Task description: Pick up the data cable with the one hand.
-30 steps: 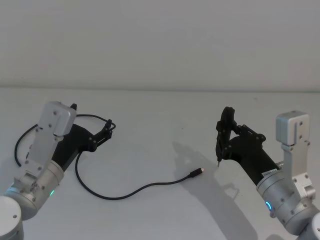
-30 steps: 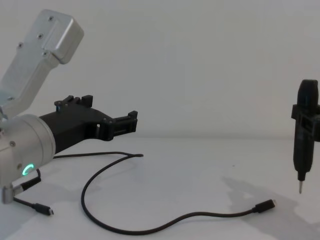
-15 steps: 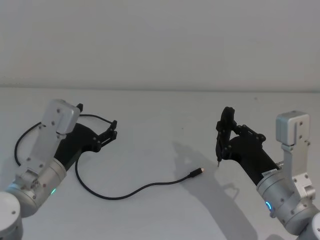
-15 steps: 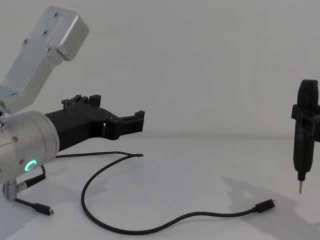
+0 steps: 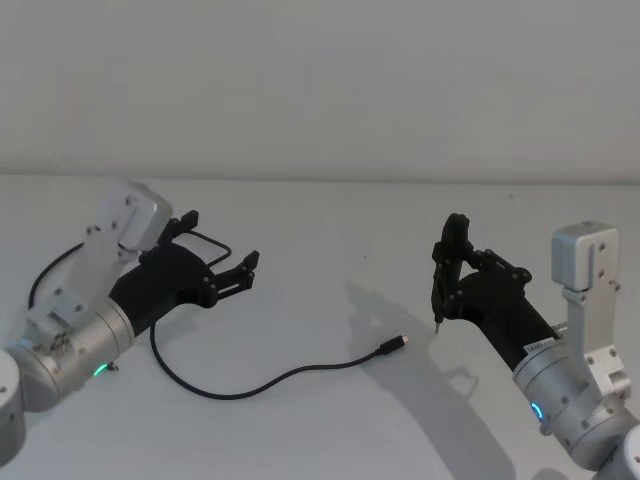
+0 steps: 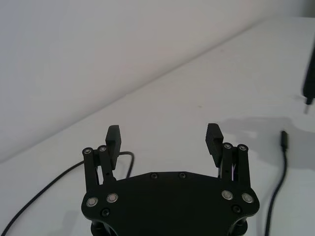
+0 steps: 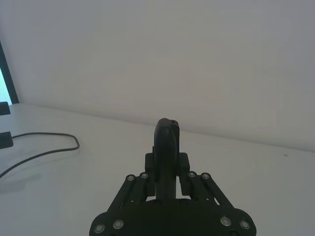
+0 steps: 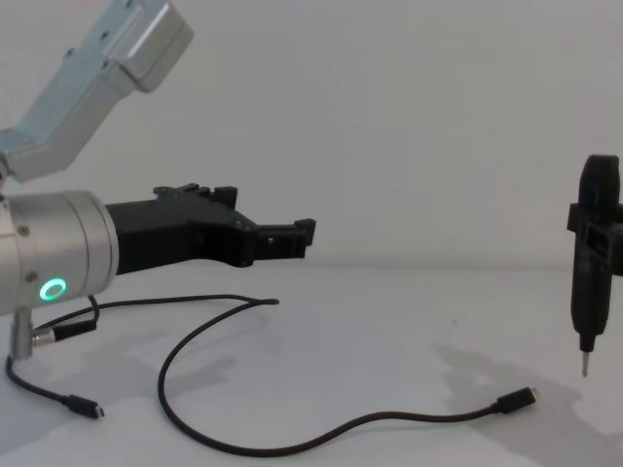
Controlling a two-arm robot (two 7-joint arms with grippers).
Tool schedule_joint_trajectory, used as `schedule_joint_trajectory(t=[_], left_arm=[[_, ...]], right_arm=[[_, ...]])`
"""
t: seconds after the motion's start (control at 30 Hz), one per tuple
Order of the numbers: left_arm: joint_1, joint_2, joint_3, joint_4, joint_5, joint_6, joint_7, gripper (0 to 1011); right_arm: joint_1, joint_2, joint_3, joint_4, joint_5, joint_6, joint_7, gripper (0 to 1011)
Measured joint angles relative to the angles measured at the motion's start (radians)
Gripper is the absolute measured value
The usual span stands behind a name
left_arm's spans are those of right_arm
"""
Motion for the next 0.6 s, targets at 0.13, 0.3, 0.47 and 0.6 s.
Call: schedule_joint_trajectory(t=[0.13,0.3,0.47,0.6], left_arm=[[-0.023,0.018,0.005,0.0,-0.023,0.03,-0.064,1004],[-0.063,0.048,0.018,0.01,-0.054,0.074,-0.161,1005],[-0.1,0.073,0.035,0.023,-0.075,0.107,-0.24,1004],[-0.142,0.095,0.061,0.045,-0.086,0.132,-0.327,1004]], right_arm=[[0.0,0.0,0.0,0.0,0.0,0.0,0.0,274],[0.0,0.0,0.0,0.0,0.0,0.0,0.0,275],[0.0,0.0,0.0,0.0,0.0,0.0,0.0,274],[0.0,0.0,0.0,0.0,0.0,0.0,0.0,275]])
